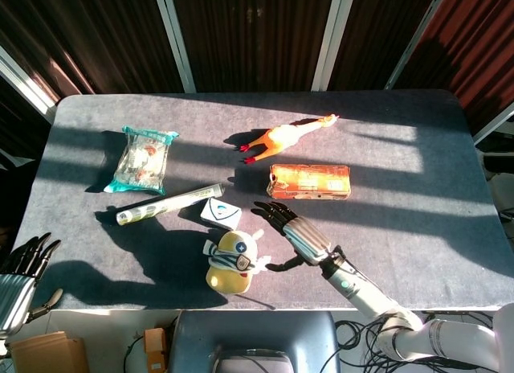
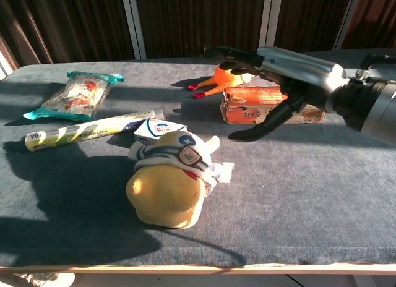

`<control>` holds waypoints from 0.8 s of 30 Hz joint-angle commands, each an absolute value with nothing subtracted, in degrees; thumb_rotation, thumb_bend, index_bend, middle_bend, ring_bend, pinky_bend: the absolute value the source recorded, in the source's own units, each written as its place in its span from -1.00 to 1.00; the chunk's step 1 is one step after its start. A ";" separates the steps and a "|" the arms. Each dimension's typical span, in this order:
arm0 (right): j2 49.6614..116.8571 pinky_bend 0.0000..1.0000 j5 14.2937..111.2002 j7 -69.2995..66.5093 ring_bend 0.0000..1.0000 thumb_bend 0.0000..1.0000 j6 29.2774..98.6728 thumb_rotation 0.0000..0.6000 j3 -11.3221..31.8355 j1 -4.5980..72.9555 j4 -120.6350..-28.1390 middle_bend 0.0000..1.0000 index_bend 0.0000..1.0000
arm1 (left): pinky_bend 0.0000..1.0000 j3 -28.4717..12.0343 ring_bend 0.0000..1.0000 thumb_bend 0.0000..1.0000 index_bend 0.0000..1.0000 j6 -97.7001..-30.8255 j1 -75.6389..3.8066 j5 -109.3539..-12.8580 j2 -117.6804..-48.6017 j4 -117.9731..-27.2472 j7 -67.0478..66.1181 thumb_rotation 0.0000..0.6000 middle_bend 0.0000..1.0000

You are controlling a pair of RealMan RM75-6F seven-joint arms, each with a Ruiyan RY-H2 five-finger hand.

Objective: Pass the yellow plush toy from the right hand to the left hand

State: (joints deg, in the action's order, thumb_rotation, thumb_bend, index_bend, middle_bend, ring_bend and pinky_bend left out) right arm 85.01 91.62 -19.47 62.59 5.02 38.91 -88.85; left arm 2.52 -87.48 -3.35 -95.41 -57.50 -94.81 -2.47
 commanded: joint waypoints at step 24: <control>60.34 -1.00 87.77 -3.41 -1.00 -0.94 81.79 1.00 -5.42 13.03 -92.14 -1.00 -1.00 | -0.66 1.39 -1.00 -0.49 -1.00 -69.80 -17.03 -101.65 -66.33 -98.84 -11.91 1.00 -1.00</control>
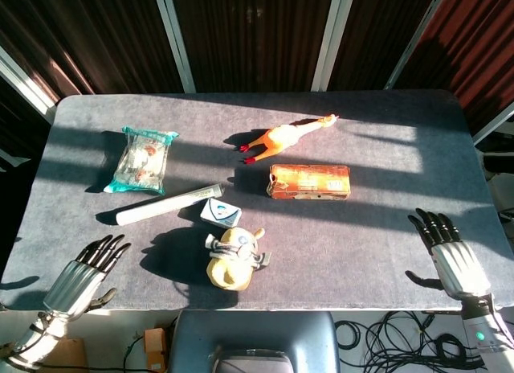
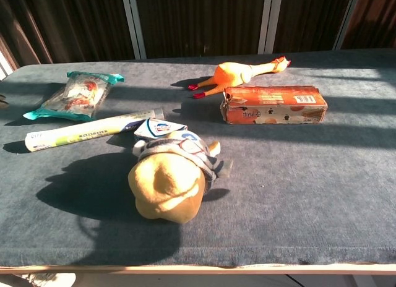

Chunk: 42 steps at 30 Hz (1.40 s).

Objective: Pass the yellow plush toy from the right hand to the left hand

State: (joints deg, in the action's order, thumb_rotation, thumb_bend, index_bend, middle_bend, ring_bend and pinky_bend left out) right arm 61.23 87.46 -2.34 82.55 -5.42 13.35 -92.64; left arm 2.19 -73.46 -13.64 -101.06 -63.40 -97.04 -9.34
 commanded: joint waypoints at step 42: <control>55.99 -1.00 88.74 -17.39 -1.00 -0.94 81.03 1.00 -1.33 10.00 -91.49 -1.00 -1.00 | -0.62 -3.39 -0.91 -0.50 -1.00 -59.17 -32.41 -91.60 -96.30 -87.77 -13.38 1.00 -1.00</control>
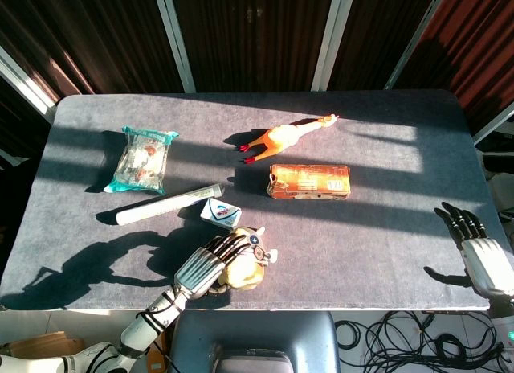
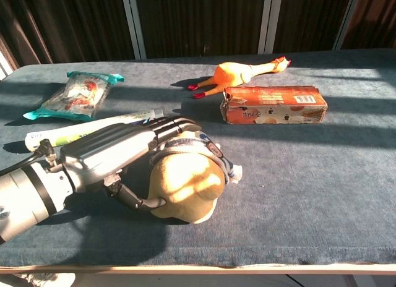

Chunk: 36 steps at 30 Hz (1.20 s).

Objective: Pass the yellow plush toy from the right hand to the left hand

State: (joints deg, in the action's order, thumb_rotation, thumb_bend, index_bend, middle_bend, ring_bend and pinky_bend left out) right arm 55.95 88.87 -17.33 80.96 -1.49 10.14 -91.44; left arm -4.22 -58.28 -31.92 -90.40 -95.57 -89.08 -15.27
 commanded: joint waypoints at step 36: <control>55.47 -1.00 89.06 -17.14 -1.00 -0.94 78.94 1.00 -0.08 9.23 -92.31 -1.00 -1.00 | 0.46 -1.54 0.45 -0.24 0.61 -67.81 -30.51 -91.76 -88.70 -86.57 -13.02 1.00 0.61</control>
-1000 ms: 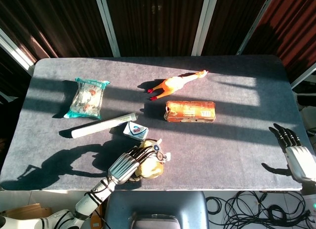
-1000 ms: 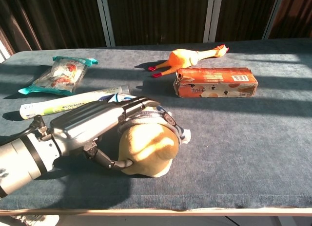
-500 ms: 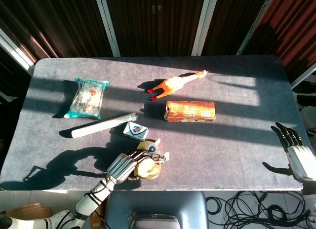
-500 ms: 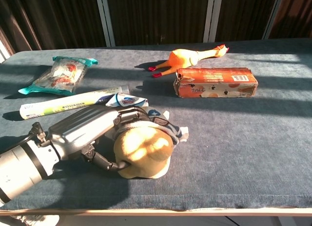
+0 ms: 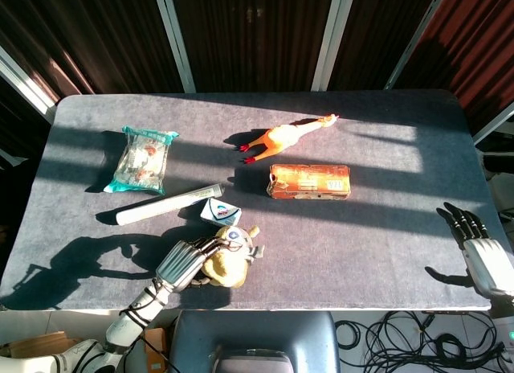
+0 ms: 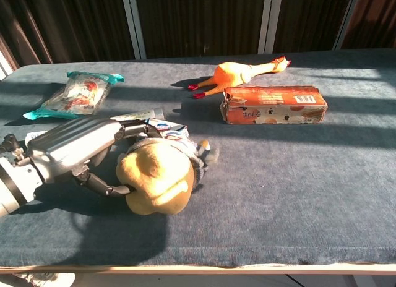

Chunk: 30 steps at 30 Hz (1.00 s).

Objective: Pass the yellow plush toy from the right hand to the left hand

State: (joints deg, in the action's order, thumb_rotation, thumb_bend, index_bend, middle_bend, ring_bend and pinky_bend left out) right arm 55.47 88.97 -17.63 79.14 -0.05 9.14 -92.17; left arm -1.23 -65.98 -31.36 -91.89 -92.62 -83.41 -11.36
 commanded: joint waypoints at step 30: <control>58.34 -1.00 94.93 -15.02 -1.00 -0.94 74.30 1.00 -2.89 12.10 -91.27 -1.00 -1.00 | 0.42 3.38 0.41 -0.24 0.55 -90.80 -12.90 -95.23 -79.80 -71.60 -0.81 1.00 0.55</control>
